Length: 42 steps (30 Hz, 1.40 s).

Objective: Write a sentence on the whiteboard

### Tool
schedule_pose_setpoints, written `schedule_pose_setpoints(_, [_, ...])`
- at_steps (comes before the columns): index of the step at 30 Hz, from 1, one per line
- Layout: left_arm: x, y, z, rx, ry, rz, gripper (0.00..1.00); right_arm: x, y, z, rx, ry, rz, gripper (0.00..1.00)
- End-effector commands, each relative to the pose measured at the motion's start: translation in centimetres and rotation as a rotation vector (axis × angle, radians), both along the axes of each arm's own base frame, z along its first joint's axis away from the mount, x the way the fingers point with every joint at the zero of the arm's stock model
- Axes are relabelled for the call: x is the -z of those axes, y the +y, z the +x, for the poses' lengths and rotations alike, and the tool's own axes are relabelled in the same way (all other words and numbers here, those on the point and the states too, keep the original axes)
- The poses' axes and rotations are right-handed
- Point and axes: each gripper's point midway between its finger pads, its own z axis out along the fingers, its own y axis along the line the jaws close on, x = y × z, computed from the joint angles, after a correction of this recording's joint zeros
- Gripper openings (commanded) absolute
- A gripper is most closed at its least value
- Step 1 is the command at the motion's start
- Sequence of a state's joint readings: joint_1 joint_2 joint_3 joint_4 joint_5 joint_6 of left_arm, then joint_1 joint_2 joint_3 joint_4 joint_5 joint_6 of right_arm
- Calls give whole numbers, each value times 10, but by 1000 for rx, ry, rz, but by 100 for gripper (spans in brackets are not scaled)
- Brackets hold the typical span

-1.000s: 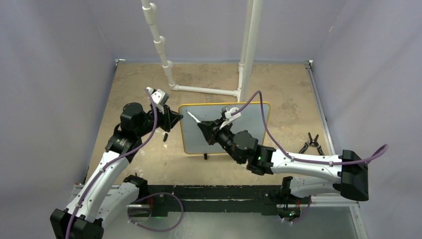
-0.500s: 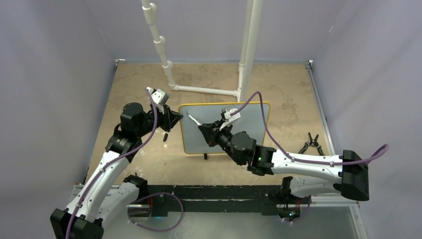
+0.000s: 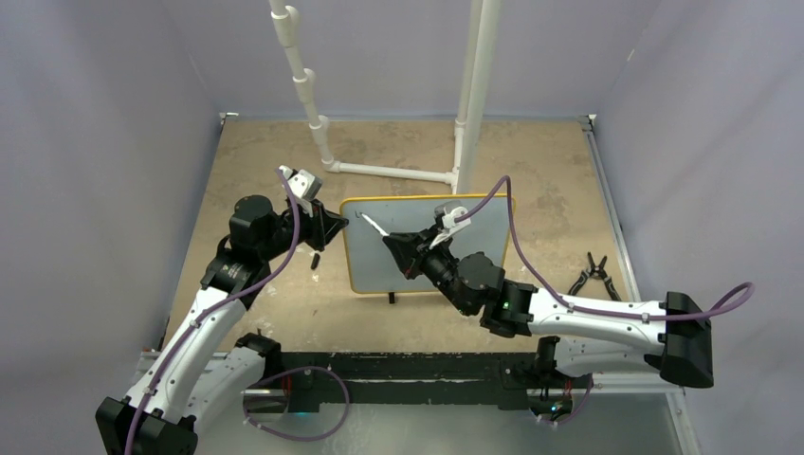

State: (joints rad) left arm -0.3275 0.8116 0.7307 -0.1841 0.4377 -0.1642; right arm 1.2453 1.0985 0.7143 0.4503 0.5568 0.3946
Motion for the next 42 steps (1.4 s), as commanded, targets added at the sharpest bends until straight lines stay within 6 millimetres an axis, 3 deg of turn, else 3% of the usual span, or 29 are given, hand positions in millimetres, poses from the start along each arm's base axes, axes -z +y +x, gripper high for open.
schedule_pose_setpoints(1, [-4, 0, 2, 3, -29, -4, 0, -24, -4, 3, 28, -39, 60, 0])
schedule_pose_setpoints(16, [-4, -1, 2, 7, -30, -4, 0, -11, -3, 14, 101, 13, 20, 0])
schedule_pose_setpoints(31, [-4, -1, 1, 8, -30, -4, 0, 8, 8, 11, 60, 42, -22, 0])
schedule_pose_setpoints(42, [-4, -1, 1, 8, -31, -5, 0, 14, 3, 12, 84, 63, -31, 0])
